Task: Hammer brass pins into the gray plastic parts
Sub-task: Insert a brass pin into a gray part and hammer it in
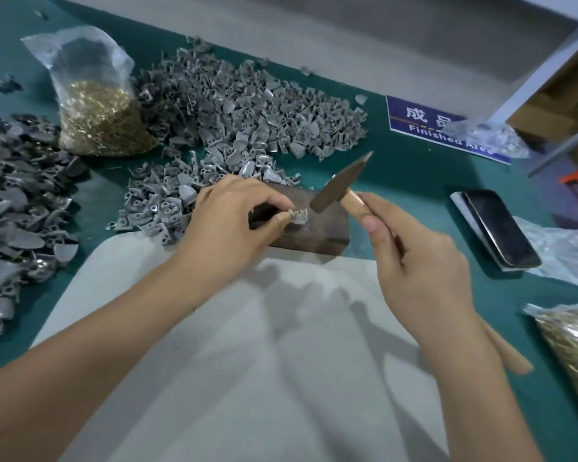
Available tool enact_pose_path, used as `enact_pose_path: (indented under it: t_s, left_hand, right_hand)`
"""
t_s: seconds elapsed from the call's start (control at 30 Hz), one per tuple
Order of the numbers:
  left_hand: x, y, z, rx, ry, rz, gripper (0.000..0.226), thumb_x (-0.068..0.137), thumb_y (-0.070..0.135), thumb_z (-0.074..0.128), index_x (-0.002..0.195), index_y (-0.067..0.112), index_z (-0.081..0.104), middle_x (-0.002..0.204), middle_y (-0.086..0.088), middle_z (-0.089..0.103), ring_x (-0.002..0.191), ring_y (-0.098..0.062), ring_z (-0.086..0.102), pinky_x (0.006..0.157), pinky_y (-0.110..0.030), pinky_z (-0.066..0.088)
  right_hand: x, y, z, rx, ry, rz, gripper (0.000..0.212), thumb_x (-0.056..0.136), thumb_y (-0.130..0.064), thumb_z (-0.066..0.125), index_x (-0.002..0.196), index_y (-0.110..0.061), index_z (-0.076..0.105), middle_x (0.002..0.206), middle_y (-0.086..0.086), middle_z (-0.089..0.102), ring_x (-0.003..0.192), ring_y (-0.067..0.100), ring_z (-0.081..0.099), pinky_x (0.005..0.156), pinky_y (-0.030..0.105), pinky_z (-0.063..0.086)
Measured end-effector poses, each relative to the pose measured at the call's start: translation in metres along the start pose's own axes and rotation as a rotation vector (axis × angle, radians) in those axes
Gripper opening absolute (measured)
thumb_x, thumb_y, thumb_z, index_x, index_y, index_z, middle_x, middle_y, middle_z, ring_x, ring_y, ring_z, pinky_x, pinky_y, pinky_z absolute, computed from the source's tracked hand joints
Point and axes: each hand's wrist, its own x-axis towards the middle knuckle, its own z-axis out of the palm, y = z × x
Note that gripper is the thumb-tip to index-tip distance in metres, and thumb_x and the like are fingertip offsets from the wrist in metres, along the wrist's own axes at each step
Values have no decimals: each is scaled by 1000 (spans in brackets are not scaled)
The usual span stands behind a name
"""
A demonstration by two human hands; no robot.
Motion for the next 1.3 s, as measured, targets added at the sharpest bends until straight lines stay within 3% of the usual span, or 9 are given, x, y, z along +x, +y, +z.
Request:
enact_pose_path:
  t_s: [0.23,0.47,0.7,0.77,0.83,0.9,1.07,1.2,1.3]
  left_hand:
    - [1,-2,2,-29,-7,5,7,91,34,74,97,34,77,101,21,68,108,-14,57,101,-50,43]
    - [1,-4,3,-50,-12,5,9,91,34,73,99,33,75,102,15,70,108,-14,57,94,-20,38]
    - [1,2,2,-45,-22,-13,7,90,36,74,96,37,76,101,20,69,108,-12,57,99,-50,45]
    - [2,1,1,-40,-21,-13,7,90,37,74,96,38,77,101,21,69,108,-12,58,98,-52,44]
    - [3,1,1,-37,-17,-5,8,89,38,74,97,38,77,100,21,69,106,-11,59,97,-52,45]
    - [3,0,1,-37,-14,-4,9,89,39,74,97,37,78,99,22,69,104,-10,60,95,-50,46]
    - [2,-2,1,-36,-10,20,8,90,37,75,97,36,78,97,23,69,102,-6,59,94,-40,48]
    - [2,-1,1,-48,0,9,10,88,39,75,98,39,77,96,25,68,100,-2,58,91,-29,47]
    - [2,-1,2,-55,3,20,11,87,40,74,97,37,78,95,25,67,99,-4,58,91,-33,47]
  right_hand:
    - [-3,3,5,-52,43,29,30,104,-52,37,132,-51,49,58,-26,43,70,10,31,57,33,31]
    - [-6,-4,8,-107,62,-40,30,106,-45,40,128,-45,61,63,-17,37,71,18,48,49,27,24]
    - [-7,0,6,-9,277,-19,32,107,-38,46,134,-37,64,74,-13,56,75,17,50,55,28,31]
    - [-7,-3,7,-20,241,-23,33,107,-37,45,134,-37,64,70,-18,45,72,15,46,52,29,26]
    - [-7,-5,9,-81,142,-30,32,106,-38,46,133,-40,64,67,-17,42,64,17,45,50,28,25]
    - [-9,-4,10,-124,111,-38,31,105,-39,49,131,-41,65,69,-11,55,60,24,55,50,29,30]
    - [-8,-4,8,28,274,27,32,107,-35,49,135,-36,63,76,-11,59,68,15,44,58,28,30]
    - [-11,-10,14,-91,99,-25,32,104,-38,50,133,-41,64,70,-12,54,62,24,57,50,31,32]
    - [-10,-8,9,-65,227,31,32,106,-39,47,133,-39,64,73,-15,55,65,18,52,54,29,29]
